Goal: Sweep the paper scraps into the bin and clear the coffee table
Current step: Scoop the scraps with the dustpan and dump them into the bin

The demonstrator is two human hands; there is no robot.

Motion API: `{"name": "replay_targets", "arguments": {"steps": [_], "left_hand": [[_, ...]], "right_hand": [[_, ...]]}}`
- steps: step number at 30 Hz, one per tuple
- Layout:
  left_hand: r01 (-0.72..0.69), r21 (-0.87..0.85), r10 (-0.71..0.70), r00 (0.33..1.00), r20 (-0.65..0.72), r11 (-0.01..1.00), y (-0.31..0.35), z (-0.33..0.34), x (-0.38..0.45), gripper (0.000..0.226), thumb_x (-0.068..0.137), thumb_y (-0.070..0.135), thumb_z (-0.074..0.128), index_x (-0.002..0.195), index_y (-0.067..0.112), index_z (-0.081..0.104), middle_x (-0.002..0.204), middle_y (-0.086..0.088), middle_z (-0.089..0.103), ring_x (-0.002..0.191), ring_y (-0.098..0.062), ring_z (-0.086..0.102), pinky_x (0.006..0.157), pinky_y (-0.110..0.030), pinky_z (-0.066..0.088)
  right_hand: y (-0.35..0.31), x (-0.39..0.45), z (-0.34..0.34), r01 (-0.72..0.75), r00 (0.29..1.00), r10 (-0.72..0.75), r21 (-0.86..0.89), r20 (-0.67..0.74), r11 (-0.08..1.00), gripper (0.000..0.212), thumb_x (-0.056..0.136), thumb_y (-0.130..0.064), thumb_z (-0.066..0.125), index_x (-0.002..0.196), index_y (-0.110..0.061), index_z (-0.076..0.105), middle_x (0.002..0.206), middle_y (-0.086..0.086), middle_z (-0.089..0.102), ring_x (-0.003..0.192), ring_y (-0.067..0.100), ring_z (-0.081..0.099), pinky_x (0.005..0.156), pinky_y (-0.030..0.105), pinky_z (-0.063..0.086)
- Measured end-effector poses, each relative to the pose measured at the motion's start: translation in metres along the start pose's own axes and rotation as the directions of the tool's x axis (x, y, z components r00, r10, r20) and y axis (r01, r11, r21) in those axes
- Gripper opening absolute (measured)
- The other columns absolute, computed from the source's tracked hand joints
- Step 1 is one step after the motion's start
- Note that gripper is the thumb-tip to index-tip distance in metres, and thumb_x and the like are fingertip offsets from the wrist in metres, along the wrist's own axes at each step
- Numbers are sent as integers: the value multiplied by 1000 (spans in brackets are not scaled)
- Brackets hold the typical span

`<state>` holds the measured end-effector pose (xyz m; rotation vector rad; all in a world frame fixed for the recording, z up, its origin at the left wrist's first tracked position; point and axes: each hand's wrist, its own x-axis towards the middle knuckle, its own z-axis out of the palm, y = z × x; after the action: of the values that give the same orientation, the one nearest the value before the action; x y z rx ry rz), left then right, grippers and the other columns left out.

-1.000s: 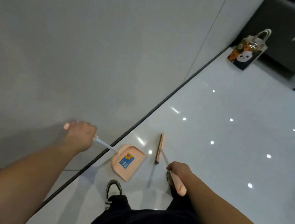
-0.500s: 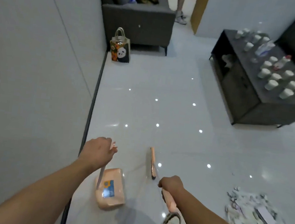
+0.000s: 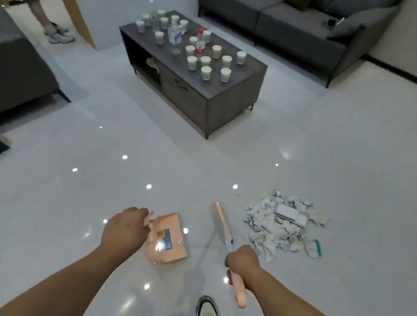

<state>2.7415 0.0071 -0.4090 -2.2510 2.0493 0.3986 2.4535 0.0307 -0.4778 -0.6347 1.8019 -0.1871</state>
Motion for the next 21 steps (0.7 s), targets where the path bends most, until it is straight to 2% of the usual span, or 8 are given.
{"name": "replay_targets", "arguments": {"steps": [3,7,10,13,16,18,21], "left_hand": [[-86,42,87,996,-36,995,44,-8,48,7,86,29,55,90,24,59,79,6,54,71,-22,57,58,-29,36],[-170,51,175,980,-96,984,85,-25,111,4,85,27,55,85,23,56,72,4,51,66,-26,55,56,-30,39],[-243,56,247,964,-98,968,112,-33,159,6,84,25,55,81,20,54,70,3,50,63,-27,54,56,-32,43],[-301,64,306,948,-84,951,131,-36,213,9,83,24,55,77,20,50,68,2,49,63,-28,54,56,-33,43],[-385,94,391,919,-58,918,146,-38,276,11,82,22,56,73,20,50,64,3,46,57,-25,49,51,-30,35],[-429,102,434,901,-27,897,154,-38,318,8,83,23,55,76,20,54,65,3,48,58,-25,49,52,-30,36],[-478,136,478,878,33,868,161,-38,373,4,83,23,56,82,19,57,70,2,52,63,-27,53,54,-31,41]], "right_hand": [[-6,14,-43,-19,998,22,66,-55,998,28,82,4,56,110,1,54,88,21,61,57,30,62,49,30,51],[-23,28,-84,-62,994,86,278,-75,959,19,78,4,61,96,1,54,81,19,59,42,23,56,43,25,46],[-45,43,-103,-84,992,116,440,-48,894,24,79,0,64,100,4,56,70,17,58,35,19,50,39,21,39],[-77,71,-116,-105,990,138,581,-13,807,31,84,-7,65,110,7,57,57,14,54,37,18,46,41,21,36],[-111,100,-125,-199,980,138,721,143,664,31,91,-16,64,115,2,56,63,11,59,44,15,50,41,21,42],[-131,117,-127,-252,967,123,780,222,573,24,94,-16,61,111,0,56,68,9,60,47,13,51,40,20,43],[-159,137,-127,-240,969,173,829,175,505,14,96,-7,55,108,1,56,69,9,53,46,12,42,35,18,36]]}}
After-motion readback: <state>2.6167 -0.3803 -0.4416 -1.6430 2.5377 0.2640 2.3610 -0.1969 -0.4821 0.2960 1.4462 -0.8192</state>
